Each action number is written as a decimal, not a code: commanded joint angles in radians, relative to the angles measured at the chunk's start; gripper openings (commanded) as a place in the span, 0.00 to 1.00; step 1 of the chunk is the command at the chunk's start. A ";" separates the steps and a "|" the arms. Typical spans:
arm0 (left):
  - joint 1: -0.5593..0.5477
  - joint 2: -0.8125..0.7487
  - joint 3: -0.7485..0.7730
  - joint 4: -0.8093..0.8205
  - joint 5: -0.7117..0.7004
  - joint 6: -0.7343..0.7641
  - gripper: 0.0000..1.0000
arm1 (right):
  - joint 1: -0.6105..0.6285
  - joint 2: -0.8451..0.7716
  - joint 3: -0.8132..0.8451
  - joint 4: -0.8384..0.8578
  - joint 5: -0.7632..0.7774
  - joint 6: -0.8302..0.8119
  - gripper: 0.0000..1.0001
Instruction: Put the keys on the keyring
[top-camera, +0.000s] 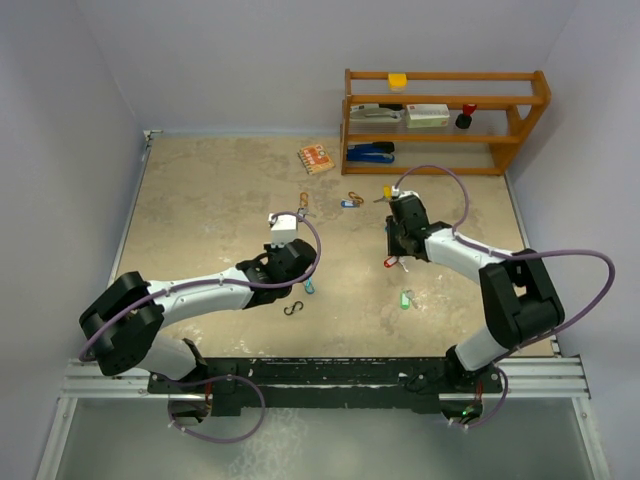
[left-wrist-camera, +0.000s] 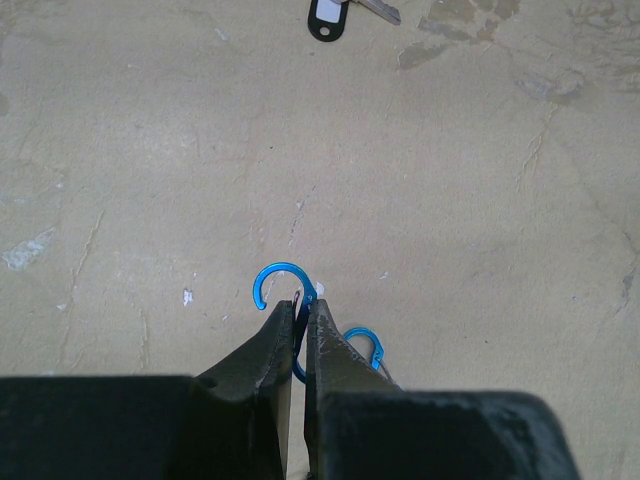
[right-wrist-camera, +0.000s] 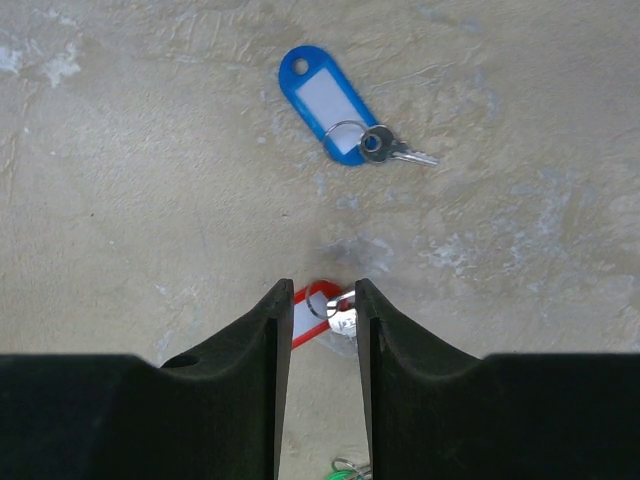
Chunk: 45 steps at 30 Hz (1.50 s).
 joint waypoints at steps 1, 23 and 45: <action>0.006 -0.003 0.016 0.032 -0.004 0.018 0.00 | 0.047 0.014 0.042 -0.028 0.031 -0.044 0.35; 0.006 -0.014 0.003 0.034 -0.007 0.012 0.00 | 0.070 0.057 0.080 -0.073 0.107 -0.016 0.32; 0.006 -0.013 0.000 0.035 -0.005 0.011 0.00 | 0.070 0.067 0.070 -0.090 0.101 0.000 0.22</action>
